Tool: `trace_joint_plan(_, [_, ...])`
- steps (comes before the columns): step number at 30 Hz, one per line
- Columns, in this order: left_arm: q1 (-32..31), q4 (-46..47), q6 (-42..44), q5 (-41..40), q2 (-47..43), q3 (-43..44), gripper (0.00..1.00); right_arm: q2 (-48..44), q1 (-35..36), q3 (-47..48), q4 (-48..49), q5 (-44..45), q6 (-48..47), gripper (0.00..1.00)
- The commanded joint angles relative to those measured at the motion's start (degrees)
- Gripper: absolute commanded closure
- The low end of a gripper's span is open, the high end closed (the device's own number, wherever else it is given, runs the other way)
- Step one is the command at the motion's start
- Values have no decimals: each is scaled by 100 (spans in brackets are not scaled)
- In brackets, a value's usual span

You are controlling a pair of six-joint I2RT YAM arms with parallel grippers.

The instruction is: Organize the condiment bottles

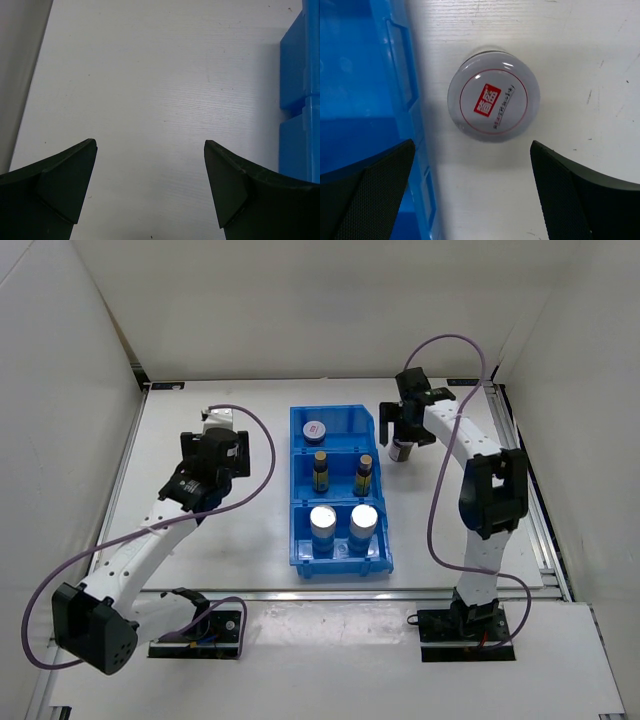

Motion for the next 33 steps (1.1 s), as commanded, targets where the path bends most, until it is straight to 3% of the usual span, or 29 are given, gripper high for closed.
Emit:
trace_joint_plan(1, [-45, 73, -67, 19, 12, -44, 1, 194, -5, 283, 212, 114, -87, 1])
trace_joint_plan(11, [-45, 20, -120, -193, 469, -44, 1, 923, 48, 565, 264, 9, -139, 14])
trace_joint_plan(18, [-45, 20, -120, -254, 593, -44, 1, 1144, 48, 670, 264, -44, -192, 33])
trace_joint_plan(25, [-45, 20, -120, -254, 645, 61, 1, 898, 48, 565, 264, 61, -192, 66])
trace_joint_plan(33, [-45, 20, -120, -254, 646, 61, 1, 442, 48, 565, 159, 176, -192, 91])
